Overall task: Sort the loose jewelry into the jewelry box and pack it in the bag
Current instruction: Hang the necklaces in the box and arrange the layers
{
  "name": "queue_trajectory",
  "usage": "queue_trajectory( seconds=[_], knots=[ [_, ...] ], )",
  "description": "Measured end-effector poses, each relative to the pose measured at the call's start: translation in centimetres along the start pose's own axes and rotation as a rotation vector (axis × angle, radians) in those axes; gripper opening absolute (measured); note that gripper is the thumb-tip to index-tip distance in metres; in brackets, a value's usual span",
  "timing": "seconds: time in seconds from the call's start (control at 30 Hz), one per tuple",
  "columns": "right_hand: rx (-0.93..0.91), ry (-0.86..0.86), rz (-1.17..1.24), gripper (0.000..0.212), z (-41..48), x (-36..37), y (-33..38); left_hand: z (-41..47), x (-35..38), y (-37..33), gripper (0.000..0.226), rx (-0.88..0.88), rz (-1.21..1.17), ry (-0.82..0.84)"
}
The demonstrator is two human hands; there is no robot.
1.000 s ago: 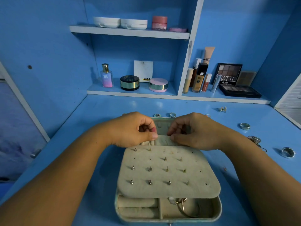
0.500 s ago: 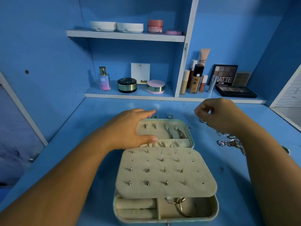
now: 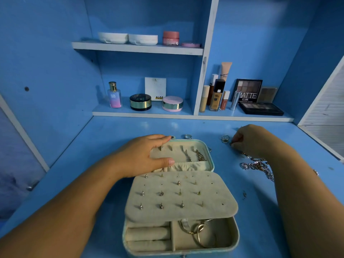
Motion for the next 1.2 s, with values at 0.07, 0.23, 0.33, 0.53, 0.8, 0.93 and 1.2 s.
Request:
queue_trajectory(
  seconds=[0.07, 0.23, 0.33, 0.53, 0.8, 0.93, 1.2],
  knots=[
    [-0.009, 0.004, -0.002, 0.005, 0.0, 0.1, 0.0, 0.0, 0.0, 0.0, 0.074, 0.02, -0.012, -0.042],
    [0.034, -0.101, 0.107, 0.006, 0.2, -0.3, -0.4, 0.1, 0.1, 0.6, 0.076, 0.06, -0.074, -0.106],
    [0.06, -0.345, 0.231, 0.005, 0.1, -1.6, 0.0, 0.3, 0.2, 1.0, 0.088, 0.083, -0.115, -0.112],
    [0.016, -0.771, 0.638, 0.006, -2.6, -4.6, 1.8, 0.6, 0.4, 1.1, 0.095, 0.064, -0.051, -0.023],
    [-0.521, -0.461, 1.121, 0.005, -5.0, -4.1, 8.3, 0.7, 0.2, 0.6, 0.069, 0.111, -0.009, -0.06],
    [-0.626, -0.3, 1.15, 0.01, -5.4, -2.8, 9.8, 0.6, -0.3, -0.4, 0.056, 0.171, -0.178, -0.152],
    [-0.717, -0.222, 1.126, 0.008, -6.2, -2.0, 11.2, -0.3, 0.4, -3.5, 0.032, 0.24, -0.477, -0.038]
  ],
)
Point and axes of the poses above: each hand's wrist, its own z-axis towards the middle knuckle, its own x-axis out of the palm, y = z × x, the point moved 4 cm from there along z, towards the middle knuckle, and after that the axes turned 13 degrees about -z, right-handed, at the moved point
